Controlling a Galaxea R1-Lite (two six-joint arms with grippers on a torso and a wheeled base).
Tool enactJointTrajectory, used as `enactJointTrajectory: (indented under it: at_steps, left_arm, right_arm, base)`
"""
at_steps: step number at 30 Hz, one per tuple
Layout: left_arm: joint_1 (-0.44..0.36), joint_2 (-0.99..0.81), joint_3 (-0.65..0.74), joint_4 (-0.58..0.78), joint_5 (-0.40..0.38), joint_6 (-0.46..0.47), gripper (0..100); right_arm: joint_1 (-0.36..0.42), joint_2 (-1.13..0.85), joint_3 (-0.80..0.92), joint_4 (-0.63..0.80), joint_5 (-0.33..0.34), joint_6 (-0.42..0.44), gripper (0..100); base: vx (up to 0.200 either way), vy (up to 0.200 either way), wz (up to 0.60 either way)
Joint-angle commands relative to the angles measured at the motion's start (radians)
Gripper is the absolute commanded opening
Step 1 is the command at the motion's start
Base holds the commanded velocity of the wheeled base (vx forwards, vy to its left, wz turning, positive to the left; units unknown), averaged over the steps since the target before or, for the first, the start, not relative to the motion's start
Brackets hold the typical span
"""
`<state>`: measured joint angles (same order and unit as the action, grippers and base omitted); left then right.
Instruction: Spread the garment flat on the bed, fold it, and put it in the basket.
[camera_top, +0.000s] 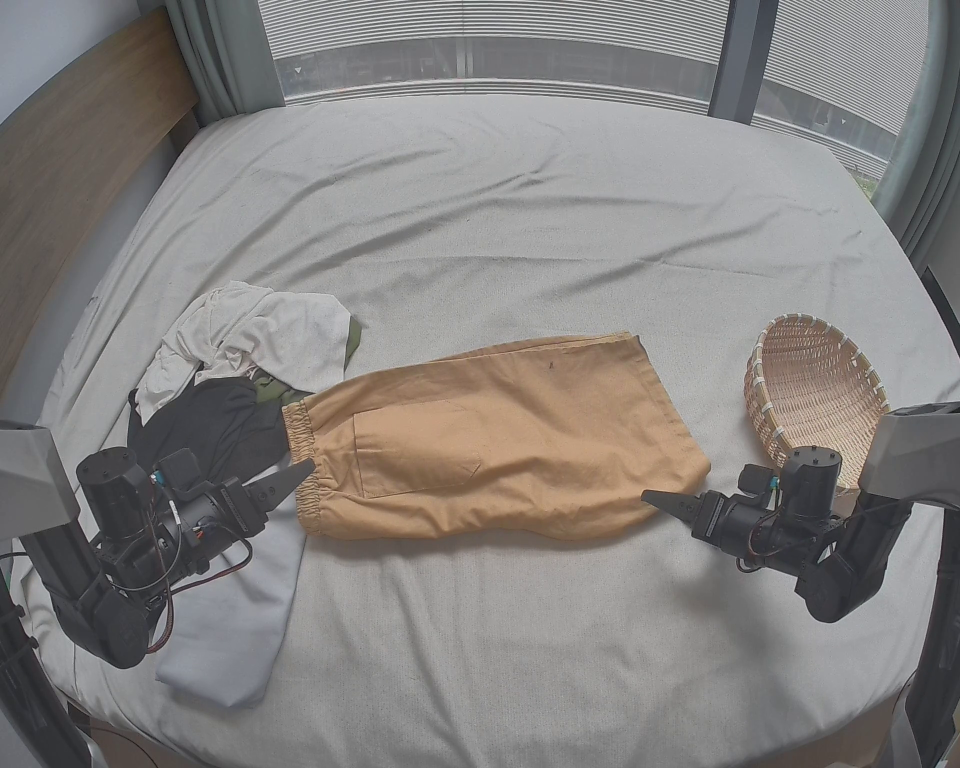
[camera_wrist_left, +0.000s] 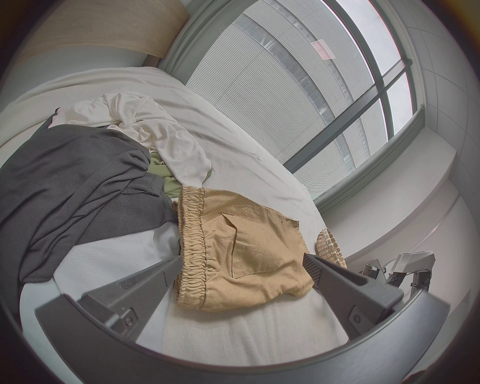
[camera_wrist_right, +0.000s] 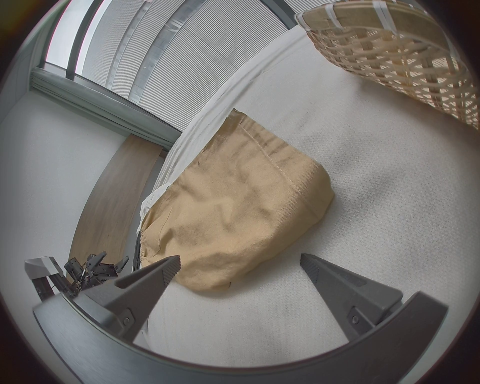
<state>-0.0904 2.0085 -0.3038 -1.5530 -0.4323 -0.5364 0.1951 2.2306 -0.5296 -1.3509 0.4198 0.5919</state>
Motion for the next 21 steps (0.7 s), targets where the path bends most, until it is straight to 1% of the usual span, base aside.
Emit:
enactJointTrajectory:
  at_steps: [1, 5, 7, 10, 17, 21]
  left_arm:
    - [0.0, 0.001, 0.0, -0.002, -0.002, -0.001, 100]
    - [-0.002, 0.003, 0.0, -0.002, -0.002, -0.001, 100]
    - [-0.002, 0.003, 0.002, -0.002, -0.003, -0.001, 100]
    - [-0.002, 0.003, 0.002, -0.002, -0.003, 0.001, 100]
    - [-0.002, 0.003, 0.002, -0.002, -0.003, 0.001, 100]
    - [-0.003, 0.003, 0.002, -0.002, -0.002, 0.001, 100]
  right_arm:
    - [0.004, 0.043, -0.032, -0.014, -0.001, 0.003, 100]
    - [0.007, 0.064, -0.058, -0.056, -0.001, 0.005, 100]
    - [0.01, 0.098, -0.084, -0.106, -0.001, 0.016, 100]
    - [0.018, 0.152, -0.122, -0.189, -0.001, 0.065, 100]
    - [0.027, 0.173, -0.165, -0.189, 0.001, 0.108, 100]
    - [0.032, 0.184, -0.185, -0.191, -0.003, 0.111, 100]
  base:
    - [0.0, 0.0, 0.0]
    - [0.0, 0.0, 0.0]
    - [0.0, 0.0, 0.0]
    - [0.0, 0.0, 0.0]
    - [0.0, 0.0, 0.0]
    - [0.0, 0.0, 0.0]
